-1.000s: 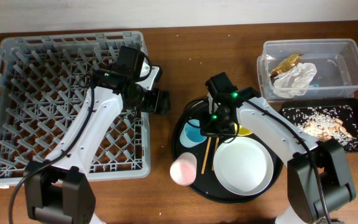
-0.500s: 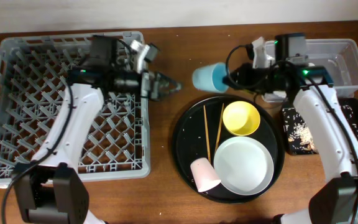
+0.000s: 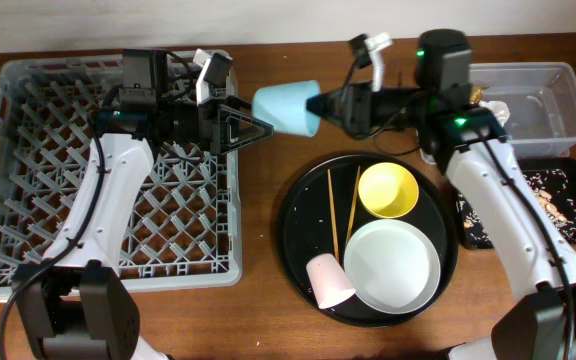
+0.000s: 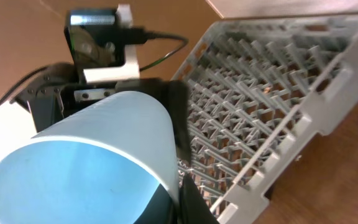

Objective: Sort waste into correct bins and load items into the dishwasher rack
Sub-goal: 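Hand the blue cup from the right gripper to the left gripper, then place the blue cup upside down in the rack with the left gripper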

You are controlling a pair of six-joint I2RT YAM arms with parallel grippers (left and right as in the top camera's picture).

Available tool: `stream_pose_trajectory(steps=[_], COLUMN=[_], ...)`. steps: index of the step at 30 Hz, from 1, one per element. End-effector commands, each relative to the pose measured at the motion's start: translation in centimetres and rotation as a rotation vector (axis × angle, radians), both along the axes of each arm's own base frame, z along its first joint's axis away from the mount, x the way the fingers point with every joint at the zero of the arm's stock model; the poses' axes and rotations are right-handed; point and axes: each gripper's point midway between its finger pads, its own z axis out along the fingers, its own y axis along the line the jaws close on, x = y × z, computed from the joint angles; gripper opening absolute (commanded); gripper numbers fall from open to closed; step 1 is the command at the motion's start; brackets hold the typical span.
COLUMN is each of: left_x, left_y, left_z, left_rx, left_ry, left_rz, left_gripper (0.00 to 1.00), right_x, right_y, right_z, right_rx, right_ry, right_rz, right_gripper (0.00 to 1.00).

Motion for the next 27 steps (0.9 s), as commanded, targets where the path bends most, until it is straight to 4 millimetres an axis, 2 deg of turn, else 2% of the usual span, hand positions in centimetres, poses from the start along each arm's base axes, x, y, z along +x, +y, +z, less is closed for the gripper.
stream_pose_trajectory(steps=[1, 5, 11, 13, 15, 16, 18, 19, 22, 27], left_x=[0.1, 0.1, 0.1, 0.1, 0.1, 0.1, 0.1, 0.1, 0.7, 3.1], left_y=[0.0, 0.0, 0.0, 0.0, 0.0, 0.0, 0.0, 0.0, 1.2, 5.6], left_z=[0.5, 0.5, 0.5, 0.5, 0.5, 0.5, 0.5, 0.5, 0.5, 0.4], left_rx=[-0.019, -0.017, -0.017, -0.017, -0.017, -0.017, -0.017, -0.017, -0.018, -0.006], left_ry=[-0.004, 0.023, 0.023, 0.022, 0.022, 0.022, 0.022, 0.021, 0.020, -0.013], left_rz=[-0.016, -0.016, -0.016, -0.016, -0.016, -0.016, -0.015, -0.015, 0.016, 0.145], left_gripper=[0.93, 0.84, 0.75, 0.64, 0.61, 0.61, 0.61, 0.61, 0.61, 0.61], right_x=[-0.8, -0.9, 0.1, 0.4, 0.4, 0.4, 0.5, 0.6, 1.4, 2.9], right_y=[2.4, 4.1, 4.3, 4.3, 4.3, 4.2, 4.2, 4.1, 1.9, -5.6], right_z=[0.4, -0.6, -1.6, -1.9, -1.9, -1.9, -2.0, -2.0, -2.2, -2.9], right_rx=[-0.026, -0.065, -0.077, -0.084, -0.084, -0.085, -0.088, -0.088, -0.082, -0.039], right_ry=[-0.027, -0.028, -0.030, -0.026, -0.027, -0.027, -0.027, -0.027, 0.010, 0.149], right_rz=[0.007, -0.008, -0.029, -0.038, -0.038, -0.039, -0.045, -0.048, -0.074, -0.161], right_gripper=[0.04, 0.04, 0.04, 0.24, 0.65, 0.70, 0.85, 0.88, 0.90, 0.96])
